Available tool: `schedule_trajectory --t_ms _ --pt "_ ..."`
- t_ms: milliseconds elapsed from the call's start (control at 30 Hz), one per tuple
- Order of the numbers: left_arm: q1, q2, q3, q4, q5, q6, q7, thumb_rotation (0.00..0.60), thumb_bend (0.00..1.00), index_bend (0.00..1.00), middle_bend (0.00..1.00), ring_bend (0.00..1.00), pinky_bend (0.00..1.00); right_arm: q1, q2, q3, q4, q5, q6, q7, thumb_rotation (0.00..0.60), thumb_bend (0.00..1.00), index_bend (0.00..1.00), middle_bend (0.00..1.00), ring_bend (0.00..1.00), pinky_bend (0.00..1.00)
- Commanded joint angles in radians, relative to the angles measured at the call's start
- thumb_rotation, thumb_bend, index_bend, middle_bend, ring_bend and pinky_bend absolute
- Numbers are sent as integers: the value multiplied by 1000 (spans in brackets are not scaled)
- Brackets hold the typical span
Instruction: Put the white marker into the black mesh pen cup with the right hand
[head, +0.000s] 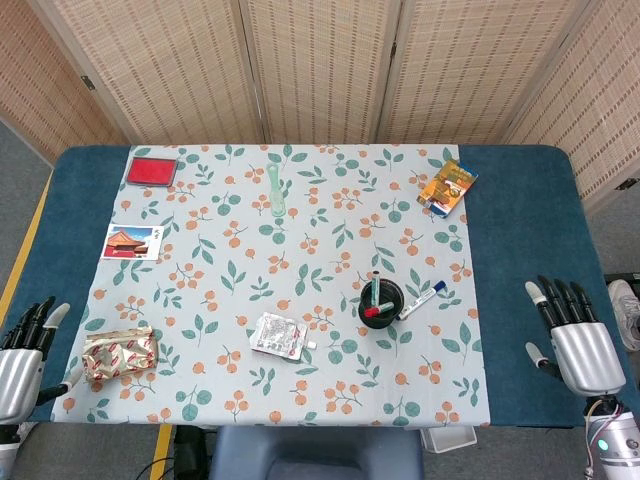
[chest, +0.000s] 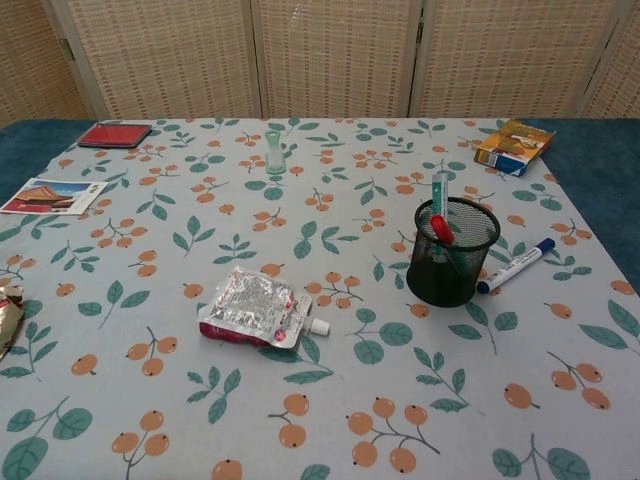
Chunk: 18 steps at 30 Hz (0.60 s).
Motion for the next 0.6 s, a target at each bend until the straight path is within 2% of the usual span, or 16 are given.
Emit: schedule_trajectory --t_ms 33,200,300,500,600 --pt "1 -2 2 -2 2 1 7 600 207 0 57 13 256 2 1 0 1 -2 -5 2 600 260 0 0 0 0" --pt "-1 -6 9 -8 15 -2 17 600 206 0 57 13 256 22 -11 -9 1 -30 -38 -7 600 259 0 0 0 0" --pt "-2 -8 8 -7 20 0 14 600 206 0 57 13 256 65 -7 -12 -9 -47 -106 -36 600 260 0 0 0 0" --pt "6 4 1 -4 10 15 -9 600 207 0 57 13 256 193 21 44 -83 47 -319 -255 600 234 1 0 0 0" --pt "12 13 -4 -5 -5 21 -21 600 207 0 57 13 256 263 8 76 -91 126 -428 -358 600 234 41 2 0 0"
